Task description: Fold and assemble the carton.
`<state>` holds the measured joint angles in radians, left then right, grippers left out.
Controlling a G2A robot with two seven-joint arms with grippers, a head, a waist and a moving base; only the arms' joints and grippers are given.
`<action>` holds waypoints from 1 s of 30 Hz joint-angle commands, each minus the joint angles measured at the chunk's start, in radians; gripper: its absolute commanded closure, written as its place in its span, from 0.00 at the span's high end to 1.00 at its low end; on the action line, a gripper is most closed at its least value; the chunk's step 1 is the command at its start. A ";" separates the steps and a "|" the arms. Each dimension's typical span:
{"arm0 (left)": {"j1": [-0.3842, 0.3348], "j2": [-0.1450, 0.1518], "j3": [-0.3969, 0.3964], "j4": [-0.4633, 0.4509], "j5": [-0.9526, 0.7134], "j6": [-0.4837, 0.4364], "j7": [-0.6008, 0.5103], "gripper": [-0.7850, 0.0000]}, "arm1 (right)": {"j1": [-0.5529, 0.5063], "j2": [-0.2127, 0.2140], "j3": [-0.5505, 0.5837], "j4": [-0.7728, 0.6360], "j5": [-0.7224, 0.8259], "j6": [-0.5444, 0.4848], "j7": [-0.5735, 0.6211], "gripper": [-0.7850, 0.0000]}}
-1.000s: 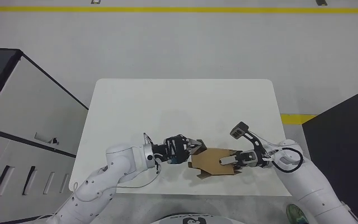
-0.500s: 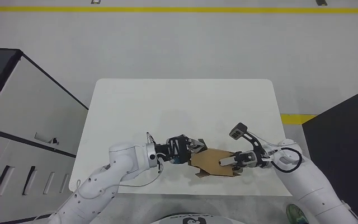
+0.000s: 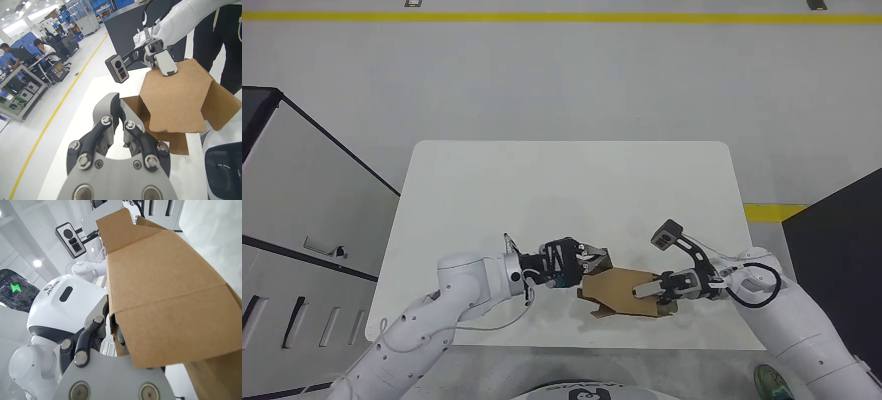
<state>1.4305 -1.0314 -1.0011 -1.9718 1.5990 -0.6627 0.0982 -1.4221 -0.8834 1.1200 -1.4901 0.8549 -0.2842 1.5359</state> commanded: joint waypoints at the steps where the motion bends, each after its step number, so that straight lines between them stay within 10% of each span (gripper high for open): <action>1: -0.006 -0.001 0.007 0.004 0.000 -0.003 0.000 0.00 | 0.004 0.003 -0.008 0.002 0.000 0.000 0.000 0.00; 30: 0.081 0.021 -0.169 0.044 -0.111 0.045 0.048 0.00 | 0.039 0.011 -0.009 0.078 0.237 0.000 0.000 0.00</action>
<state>1.5118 -1.0105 -1.1711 -1.9273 1.4873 -0.6173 0.1451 -1.3832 -0.8727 1.1110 -1.4123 1.0927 -0.2843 1.5359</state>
